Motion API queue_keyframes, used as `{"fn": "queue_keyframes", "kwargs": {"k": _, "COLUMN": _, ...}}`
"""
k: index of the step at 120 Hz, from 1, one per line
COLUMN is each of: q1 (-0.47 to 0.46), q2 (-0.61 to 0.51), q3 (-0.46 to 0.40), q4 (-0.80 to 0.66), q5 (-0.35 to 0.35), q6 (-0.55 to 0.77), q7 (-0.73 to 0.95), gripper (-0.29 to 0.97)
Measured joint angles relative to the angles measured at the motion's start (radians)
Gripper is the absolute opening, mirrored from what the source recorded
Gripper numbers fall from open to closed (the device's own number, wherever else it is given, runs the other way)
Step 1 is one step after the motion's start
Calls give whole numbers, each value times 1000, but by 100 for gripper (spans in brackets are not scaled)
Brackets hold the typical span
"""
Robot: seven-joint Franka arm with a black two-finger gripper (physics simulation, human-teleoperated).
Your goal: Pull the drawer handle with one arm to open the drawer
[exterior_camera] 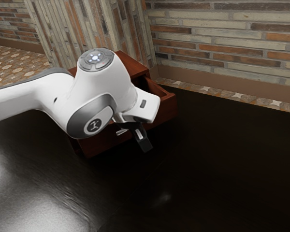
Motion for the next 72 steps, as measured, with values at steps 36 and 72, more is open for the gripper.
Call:
{"fn": "queue_keyframes", "kwargs": {"k": 36, "q1": -16, "q2": -123, "q3": -15, "q4": 6, "q5": -12, "q6": -33, "q7": -12, "gripper": 63}}
{"fn": "queue_keyframes", "kwargs": {"k": 72, "q1": -7, "q2": -179, "q3": -35, "q4": 172, "q5": -90, "q6": -375, "q7": -101, "gripper": 67}}
